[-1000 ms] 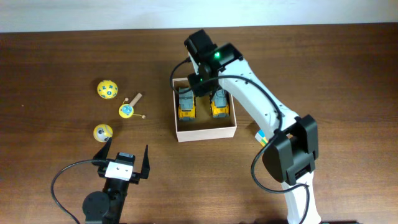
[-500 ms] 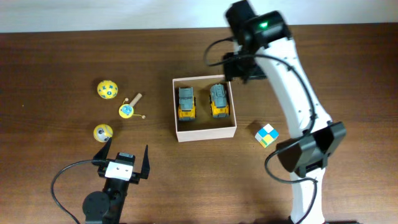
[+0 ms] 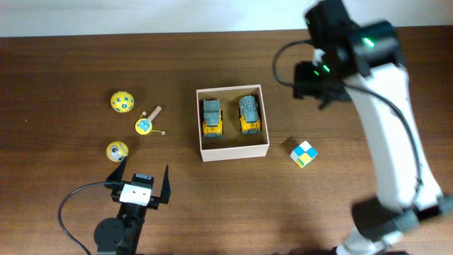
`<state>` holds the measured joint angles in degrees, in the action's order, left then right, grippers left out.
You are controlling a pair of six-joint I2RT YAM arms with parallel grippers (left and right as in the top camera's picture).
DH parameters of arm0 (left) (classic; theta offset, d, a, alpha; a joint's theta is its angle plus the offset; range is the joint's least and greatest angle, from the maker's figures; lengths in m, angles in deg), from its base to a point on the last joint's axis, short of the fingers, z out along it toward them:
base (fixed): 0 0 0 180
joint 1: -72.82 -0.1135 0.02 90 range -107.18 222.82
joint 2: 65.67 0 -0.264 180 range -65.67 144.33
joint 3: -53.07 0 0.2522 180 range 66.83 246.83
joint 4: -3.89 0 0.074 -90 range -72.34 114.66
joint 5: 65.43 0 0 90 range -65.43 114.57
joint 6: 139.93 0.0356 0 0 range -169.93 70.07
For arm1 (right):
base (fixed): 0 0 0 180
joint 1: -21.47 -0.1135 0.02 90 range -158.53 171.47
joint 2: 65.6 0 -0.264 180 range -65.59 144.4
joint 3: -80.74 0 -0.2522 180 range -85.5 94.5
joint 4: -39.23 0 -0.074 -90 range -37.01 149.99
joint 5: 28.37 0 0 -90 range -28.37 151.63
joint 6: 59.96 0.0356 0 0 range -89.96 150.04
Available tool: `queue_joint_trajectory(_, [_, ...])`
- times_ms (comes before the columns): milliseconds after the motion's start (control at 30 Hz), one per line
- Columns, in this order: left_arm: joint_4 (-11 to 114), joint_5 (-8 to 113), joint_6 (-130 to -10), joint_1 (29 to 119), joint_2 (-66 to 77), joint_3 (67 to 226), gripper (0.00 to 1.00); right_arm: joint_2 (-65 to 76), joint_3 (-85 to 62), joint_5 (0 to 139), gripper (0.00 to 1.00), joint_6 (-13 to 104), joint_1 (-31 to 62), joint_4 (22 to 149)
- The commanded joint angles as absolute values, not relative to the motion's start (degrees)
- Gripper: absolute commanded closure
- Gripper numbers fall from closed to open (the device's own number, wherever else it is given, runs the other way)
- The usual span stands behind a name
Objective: Pack container
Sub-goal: 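Raise the right gripper out of the box toward the right, then lower the right gripper over the colourful cube right of the box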
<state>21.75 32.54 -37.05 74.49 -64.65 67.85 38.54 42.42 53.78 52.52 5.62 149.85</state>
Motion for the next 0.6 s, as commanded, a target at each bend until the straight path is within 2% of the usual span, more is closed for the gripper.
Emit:
queue_joint_trajectory(0, [21.82,32.3,-36.17,74.14,-64.68,67.5,0.01,29.38,29.39,46.61,0.29,59.08,5.38,149.67])
queue_joint_trajectory(233, [21.82,32.3,-36.17,74.14,-64.68,67.5,0.01,18.3,1.72,46.41,0.21,68.04,5.4,133.81])
queue_joint_trajectory(567, [21.82,32.3,-36.17,74.14,-64.65,67.5,0.01,19.18,-24.7,49.62,0.16,86.59,5.49,103.12])
